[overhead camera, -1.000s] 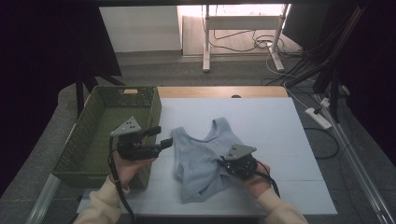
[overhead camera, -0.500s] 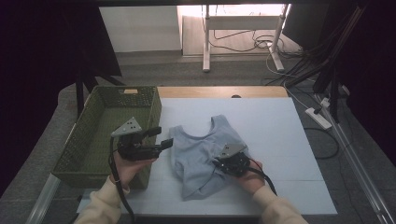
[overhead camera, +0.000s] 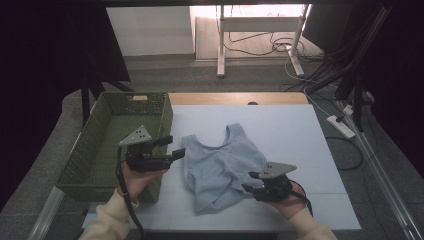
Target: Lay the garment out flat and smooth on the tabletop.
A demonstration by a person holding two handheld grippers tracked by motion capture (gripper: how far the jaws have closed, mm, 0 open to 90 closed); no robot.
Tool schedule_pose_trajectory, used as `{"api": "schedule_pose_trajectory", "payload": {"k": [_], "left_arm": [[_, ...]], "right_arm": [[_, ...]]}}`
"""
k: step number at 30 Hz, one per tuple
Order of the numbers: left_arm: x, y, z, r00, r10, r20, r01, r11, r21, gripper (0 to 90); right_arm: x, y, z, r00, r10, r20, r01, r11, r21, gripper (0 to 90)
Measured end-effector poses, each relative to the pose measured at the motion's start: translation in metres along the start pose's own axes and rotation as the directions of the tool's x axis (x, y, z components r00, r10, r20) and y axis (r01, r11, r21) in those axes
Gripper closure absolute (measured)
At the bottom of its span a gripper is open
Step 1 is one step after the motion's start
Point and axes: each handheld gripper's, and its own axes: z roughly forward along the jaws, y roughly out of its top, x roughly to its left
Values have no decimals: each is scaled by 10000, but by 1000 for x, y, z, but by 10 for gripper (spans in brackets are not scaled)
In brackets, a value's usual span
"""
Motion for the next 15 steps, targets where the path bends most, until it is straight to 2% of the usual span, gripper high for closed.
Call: {"api": "schedule_pose_trajectory", "payload": {"k": [3,12,15], "left_arm": [[0,0,0,10000,-7,-10,7,10000,-9,292],[0,0,0,10000,29,-19,-29,10000,33,292],[0,-1,0,10000,34,-18,-33,10000,43,292]], "right_arm": [[8,-5,0,9995,-116,-303,121,9998,156,498],[20,0,8,9954,-468,-840,482,9987,143,492],[22,2,8,9949,-665,-764,685,9974,234,485]]}}
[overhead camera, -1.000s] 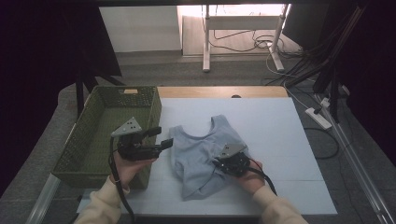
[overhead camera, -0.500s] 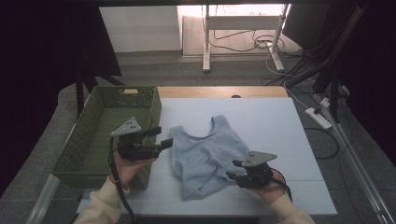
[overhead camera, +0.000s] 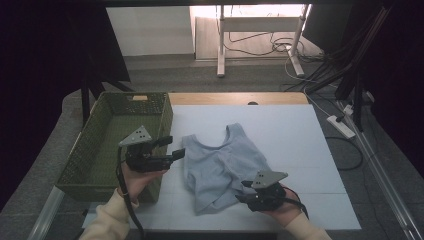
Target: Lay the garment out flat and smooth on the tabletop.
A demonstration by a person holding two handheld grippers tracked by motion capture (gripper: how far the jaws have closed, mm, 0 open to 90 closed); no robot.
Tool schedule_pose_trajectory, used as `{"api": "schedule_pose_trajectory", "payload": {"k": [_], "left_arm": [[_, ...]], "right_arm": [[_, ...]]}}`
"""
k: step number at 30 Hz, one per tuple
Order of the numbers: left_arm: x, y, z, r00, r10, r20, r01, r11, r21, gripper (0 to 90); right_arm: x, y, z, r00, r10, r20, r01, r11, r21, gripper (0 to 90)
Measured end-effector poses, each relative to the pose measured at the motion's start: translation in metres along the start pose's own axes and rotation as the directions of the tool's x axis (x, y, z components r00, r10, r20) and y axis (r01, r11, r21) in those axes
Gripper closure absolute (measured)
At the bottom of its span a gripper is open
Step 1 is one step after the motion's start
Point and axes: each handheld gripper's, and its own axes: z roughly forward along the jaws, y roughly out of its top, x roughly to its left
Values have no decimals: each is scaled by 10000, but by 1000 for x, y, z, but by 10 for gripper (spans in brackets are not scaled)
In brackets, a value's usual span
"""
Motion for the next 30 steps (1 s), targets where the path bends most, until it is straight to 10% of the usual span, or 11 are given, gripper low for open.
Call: {"api": "schedule_pose_trajectory", "payload": {"k": [16,30], "left_arm": [[0,-1,2,10000,21,-9,-21,10000,94,290],[1,-2,3,10000,0,-33,0,9999,103,290]], "right_arm": [[11,6,11,9966,-265,-785,266,9996,3,475],[15,5,35,9878,-591,-1443,766,9900,1188,446]]}}
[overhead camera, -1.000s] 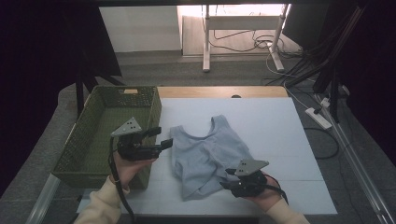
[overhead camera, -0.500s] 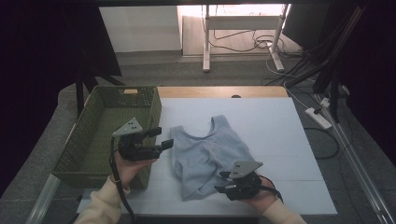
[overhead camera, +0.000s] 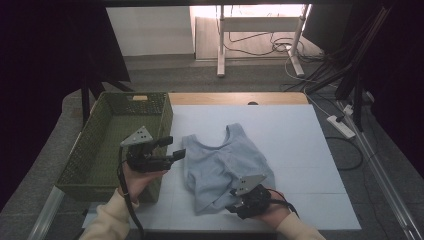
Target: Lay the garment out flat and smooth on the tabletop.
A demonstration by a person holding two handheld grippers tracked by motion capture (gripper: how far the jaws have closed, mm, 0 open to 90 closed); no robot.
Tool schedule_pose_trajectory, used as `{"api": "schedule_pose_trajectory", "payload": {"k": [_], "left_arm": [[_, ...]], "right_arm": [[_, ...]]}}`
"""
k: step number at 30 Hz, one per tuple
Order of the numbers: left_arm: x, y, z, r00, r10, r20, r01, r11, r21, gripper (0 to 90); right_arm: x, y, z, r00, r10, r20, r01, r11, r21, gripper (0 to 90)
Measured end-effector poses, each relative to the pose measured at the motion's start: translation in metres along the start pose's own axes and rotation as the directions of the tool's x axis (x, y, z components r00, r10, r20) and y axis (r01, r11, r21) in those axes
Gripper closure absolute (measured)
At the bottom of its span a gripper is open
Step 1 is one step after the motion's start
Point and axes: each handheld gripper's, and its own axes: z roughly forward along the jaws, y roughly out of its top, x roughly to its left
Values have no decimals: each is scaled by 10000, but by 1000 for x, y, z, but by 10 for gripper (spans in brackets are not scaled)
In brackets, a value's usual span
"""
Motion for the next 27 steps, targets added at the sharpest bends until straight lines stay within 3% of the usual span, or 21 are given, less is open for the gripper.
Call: {"api": "schedule_pose_trajectory", "payload": {"k": [7,11,13,17,22,27], "left_arm": [[-1,0,2,10000,24,30,-24,10000,43,290],[-1,0,1,10000,48,38,-48,10000,45,290],[-2,0,1,10000,65,38,-65,10000,32,290],[-2,1,0,10000,82,46,-82,10000,1,290],[-1,1,0,10000,55,81,-55,10000,-3,291],[0,0,1,10000,53,78,-54,10000,27,291]], "right_arm": [[-1,0,9,9995,-234,220,223,9986,481,446],[-4,0,12,9978,-315,586,271,9968,753,632],[-8,2,10,9992,-104,388,75,9973,736,733],[-13,7,5,9996,-156,224,146,9989,454,852],[-28,25,-11,9995,156,279,-141,9985,-530,864],[-47,28,-4,9972,649,366,-625,9960,-635,864]]}}
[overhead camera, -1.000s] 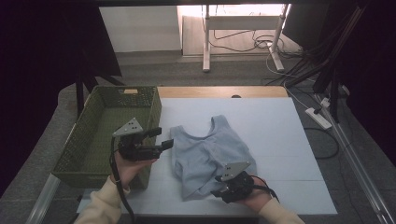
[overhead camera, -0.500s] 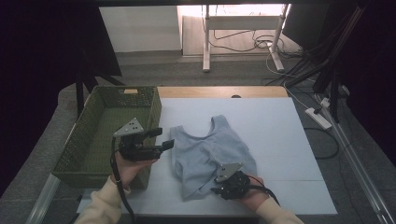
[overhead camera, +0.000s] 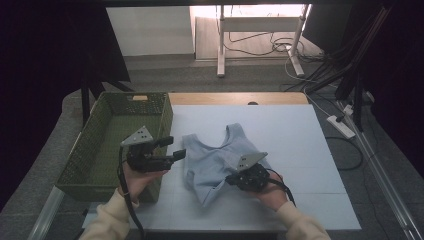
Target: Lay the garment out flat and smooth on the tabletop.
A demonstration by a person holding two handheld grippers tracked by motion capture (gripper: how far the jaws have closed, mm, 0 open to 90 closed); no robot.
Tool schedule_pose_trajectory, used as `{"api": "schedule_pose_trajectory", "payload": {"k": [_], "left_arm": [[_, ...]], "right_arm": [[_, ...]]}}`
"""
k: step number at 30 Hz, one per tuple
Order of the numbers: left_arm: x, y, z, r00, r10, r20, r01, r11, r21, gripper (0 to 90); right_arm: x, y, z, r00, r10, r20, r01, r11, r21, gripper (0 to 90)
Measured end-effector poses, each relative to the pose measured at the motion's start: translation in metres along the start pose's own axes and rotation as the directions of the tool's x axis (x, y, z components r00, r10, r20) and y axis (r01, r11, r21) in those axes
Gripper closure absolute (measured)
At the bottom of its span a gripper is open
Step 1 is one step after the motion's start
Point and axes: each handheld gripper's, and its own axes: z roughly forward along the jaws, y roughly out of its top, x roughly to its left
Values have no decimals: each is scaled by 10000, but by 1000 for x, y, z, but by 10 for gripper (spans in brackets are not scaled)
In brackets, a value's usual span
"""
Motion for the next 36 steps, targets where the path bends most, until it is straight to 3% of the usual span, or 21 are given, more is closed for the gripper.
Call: {"api": "schedule_pose_trajectory", "payload": {"k": [4,11,14,17,19,22,27,30,36], "left_arm": [[-1,0,0,10000,30,-3,-30,10000,13,291],[-1,-1,1,10000,35,2,-35,10000,53,291],[-1,-1,2,10000,46,-2,-46,10000,86,291],[-2,-1,2,10000,75,-8,-75,9999,86,290],[-1,-1,1,10000,70,-11,-70,10000,57,289],[1,-1,-1,10000,-10,-28,10,10000,0,290],[1,0,-2,10000,-1,-60,0,10000,-37,290],[0,0,-3,10000,14,-57,-14,10000,-80,290],[1,0,-2,10000,-11,-40,11,10000,-33,290]], "right_arm": [[-9,3,14,9995,144,281,-153,9993,332,864],[-9,1,37,9919,-367,1220,265,9960,849,847],[-8,0,38,9915,-340,1257,240,9965,801,825],[-8,-1,37,9946,-78,1032,9,9977,672,741],[-6,0,32,9975,46,698,-80,9988,486,650],[2,0,19,9957,-83,919,71,9999,132,562],[15,-4,-14,9942,76,1070,14,9965,-839,531],[22,-10,-31,9967,356,729,-256,9908,-1326,532],[38,-29,-34,9991,249,340,-227,9977,-645,535]]}}
